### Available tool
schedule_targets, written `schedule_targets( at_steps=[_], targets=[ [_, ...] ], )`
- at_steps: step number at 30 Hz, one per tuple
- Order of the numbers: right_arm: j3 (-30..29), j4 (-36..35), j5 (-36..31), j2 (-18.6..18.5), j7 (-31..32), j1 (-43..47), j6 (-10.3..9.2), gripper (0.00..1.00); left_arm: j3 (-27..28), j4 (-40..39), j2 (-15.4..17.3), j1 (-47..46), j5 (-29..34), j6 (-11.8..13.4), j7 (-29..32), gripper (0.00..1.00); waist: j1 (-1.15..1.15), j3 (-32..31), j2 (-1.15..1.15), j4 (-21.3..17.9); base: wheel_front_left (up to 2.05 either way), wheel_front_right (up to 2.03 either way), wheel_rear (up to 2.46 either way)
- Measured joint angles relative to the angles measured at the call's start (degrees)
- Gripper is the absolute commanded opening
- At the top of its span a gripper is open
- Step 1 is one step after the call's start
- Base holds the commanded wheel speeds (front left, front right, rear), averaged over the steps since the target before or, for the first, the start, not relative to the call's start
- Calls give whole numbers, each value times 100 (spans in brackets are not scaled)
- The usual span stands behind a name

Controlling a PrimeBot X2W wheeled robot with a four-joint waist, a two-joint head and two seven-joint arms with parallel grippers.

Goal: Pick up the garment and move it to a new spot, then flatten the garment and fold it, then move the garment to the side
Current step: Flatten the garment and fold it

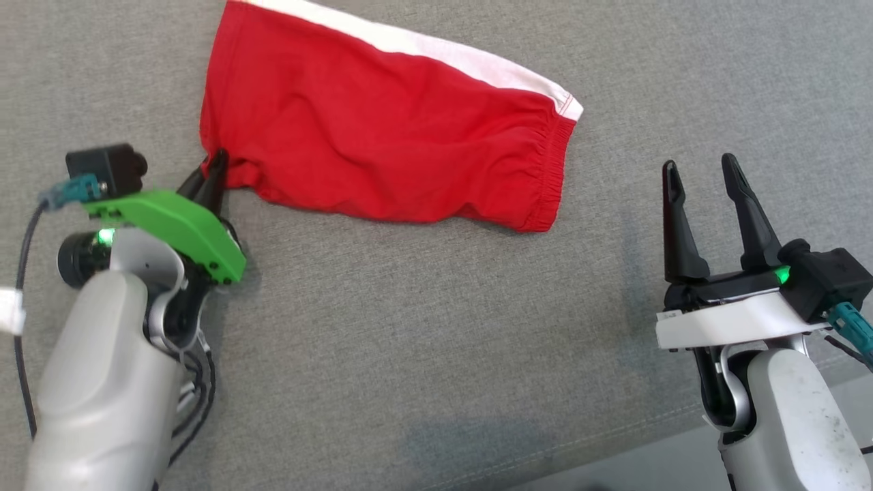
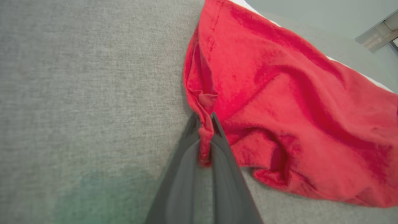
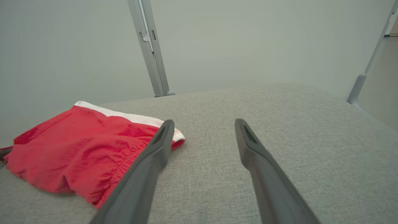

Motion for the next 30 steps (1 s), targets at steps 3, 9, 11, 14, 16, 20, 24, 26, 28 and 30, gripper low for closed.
schedule_targets(
  at_steps=[3, 9, 11, 14, 16, 20, 24, 26, 28, 30],
  targets=[
    [-82, 5, 0, -34, 0, 66, 0, 100, 60, -432, -9, 470, 4, 148, -258, 0, 0, -58, 0, 80, 0, 0, 0],
    [-141, 34, 0, -120, 0, 190, 0, 100, 182, -1402, -86, 1494, -109, 445, -441, 0, 0, -191, 0, 292, 0, 0, 0],
    [-141, 57, 10, -141, 0, 218, 0, 100, 235, -1681, -90, 1798, -156, 556, -479, 0, 0, -238, 0, 356, 0, 0, 0],
    [-167, 83, 40, -169, 0, 240, 0, 100, 266, -2076, -111, 2187, -200, 684, -499, 0, 0, -309, 0, 440, 0, 0, 0],
    [-159, 109, 45, -182, 0, 274, 0, 100, 260, -2298, -118, 2403, -203, 760, -482, 0, 0, -357, 0, 487, 0, 0, 0],
    [-134, 162, 67, -223, 0, 311, 0, 100, 201, -2605, -146, 2706, -237, 864, -356, 0, 0, -444, 0, 546, 0, 0, 0],
    [-124, 204, 91, -244, 9, 320, 0, 100, 120, -2782, -189, 2911, -254, 938, -271, 36, 0, -515, 0, 559, 0, 0, 0],
    [-122, 214, 92, -249, 35, 331, 0, 100, 118, -2851, -181, 2977, -156, 1032, -367, 100, 0, -553, 0, 560, 0, 0, 0],
    [-123, 213, 91, -253, 37, 336, 0, 100, 145, -2943, -197, 3025, -96, 1073, -563, 100, 0, -597, 0, 561, 0, 0, 0],
    [-127, 211, 90, -253, 44, 339, 0, 100, 170, -2999, -215, 3042, -55, 1091, -724, 100, 0, -622, 0, 563, 0, 0, 0]
  ],
)
